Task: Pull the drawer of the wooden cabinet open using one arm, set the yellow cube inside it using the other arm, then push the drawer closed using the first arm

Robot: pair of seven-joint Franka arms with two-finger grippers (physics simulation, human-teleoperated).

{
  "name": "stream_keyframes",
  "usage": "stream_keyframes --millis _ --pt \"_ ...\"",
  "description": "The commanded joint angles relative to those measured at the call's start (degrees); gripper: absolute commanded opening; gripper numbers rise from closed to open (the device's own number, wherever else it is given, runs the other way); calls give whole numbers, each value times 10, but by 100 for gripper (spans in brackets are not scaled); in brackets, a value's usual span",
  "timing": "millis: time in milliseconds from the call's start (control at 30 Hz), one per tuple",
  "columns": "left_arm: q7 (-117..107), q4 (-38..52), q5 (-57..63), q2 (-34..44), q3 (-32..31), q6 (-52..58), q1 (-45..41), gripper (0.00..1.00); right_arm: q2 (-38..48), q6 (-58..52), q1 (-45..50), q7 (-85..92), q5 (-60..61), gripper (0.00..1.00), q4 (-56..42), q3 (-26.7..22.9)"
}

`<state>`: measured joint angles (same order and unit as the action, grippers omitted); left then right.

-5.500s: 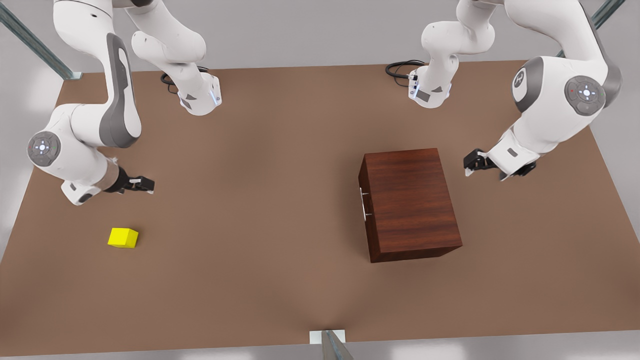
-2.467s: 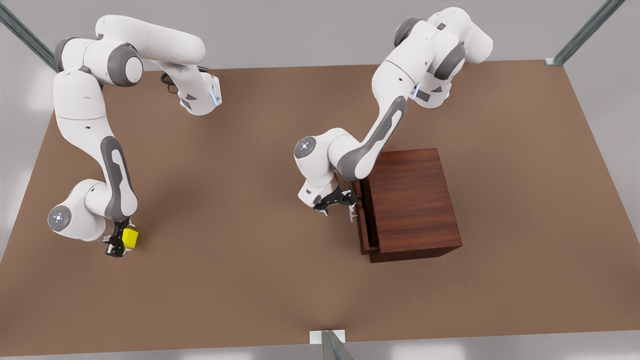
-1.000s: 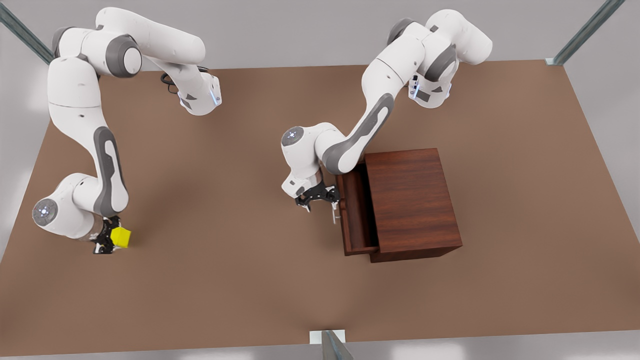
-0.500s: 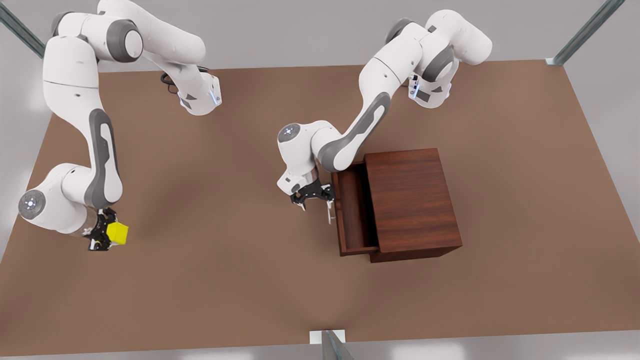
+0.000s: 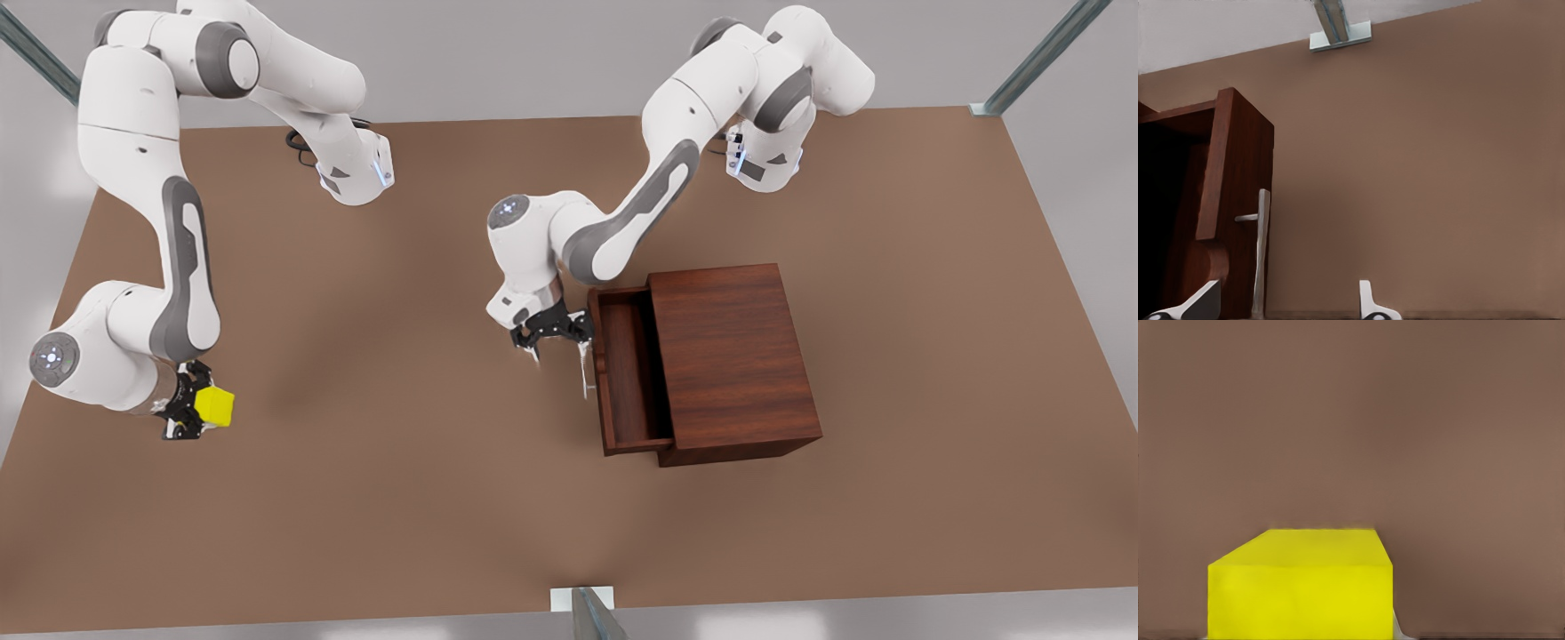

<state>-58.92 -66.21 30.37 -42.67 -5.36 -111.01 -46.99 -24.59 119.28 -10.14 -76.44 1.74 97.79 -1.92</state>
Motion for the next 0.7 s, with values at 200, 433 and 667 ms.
stream_keyframes --millis 200,433,667 --pt "594 -15 -280 190 3 296 395 100 5 -99 112 -167 8 66 -60 -3" --pt "624 -177 -278 284 12 150 430 100 -15 -191 257 -370 9 66 -175 -2" --pt "624 -179 -282 284 13 146 436 100 -83 -242 372 -566 37 66 -293 1"
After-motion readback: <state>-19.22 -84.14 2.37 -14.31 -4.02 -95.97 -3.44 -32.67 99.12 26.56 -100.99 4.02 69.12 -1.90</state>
